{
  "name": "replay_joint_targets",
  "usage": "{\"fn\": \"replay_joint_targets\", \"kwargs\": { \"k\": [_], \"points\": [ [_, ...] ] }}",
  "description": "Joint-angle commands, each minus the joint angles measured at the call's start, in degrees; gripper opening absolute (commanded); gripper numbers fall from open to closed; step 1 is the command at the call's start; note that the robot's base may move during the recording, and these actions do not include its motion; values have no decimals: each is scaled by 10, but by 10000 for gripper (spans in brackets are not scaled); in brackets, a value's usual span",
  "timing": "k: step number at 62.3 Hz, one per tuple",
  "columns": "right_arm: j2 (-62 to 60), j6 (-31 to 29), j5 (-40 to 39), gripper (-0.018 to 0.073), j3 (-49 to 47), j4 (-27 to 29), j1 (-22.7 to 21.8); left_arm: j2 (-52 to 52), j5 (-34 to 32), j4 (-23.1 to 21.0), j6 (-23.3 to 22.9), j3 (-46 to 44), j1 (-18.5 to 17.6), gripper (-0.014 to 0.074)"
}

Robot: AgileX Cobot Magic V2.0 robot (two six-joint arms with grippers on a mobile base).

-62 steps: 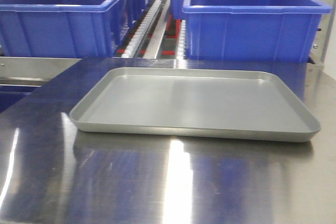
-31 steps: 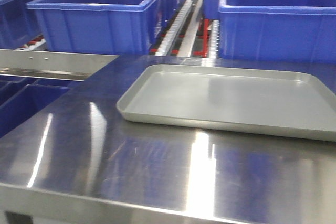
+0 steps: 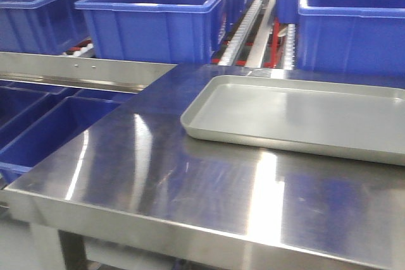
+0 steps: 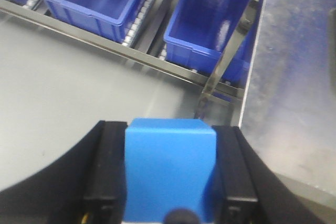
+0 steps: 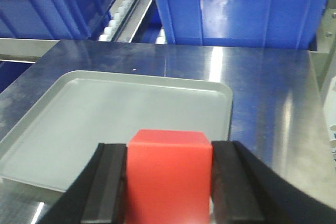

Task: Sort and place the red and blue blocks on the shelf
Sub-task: 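Drive the base away from the table carrying both cubes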

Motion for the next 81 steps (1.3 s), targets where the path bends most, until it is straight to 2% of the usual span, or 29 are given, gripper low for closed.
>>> {"fn": "replay_joint_targets", "kwargs": {
  "k": [1,81],
  "points": [
    [0,-2,-50,49,-17,-6,-4,0,-42,0,-5,-16,1,125],
    [0,-2,-50,49,-17,-6,-4,0,-42,0,-5,-16,0,125]
  ]
}}
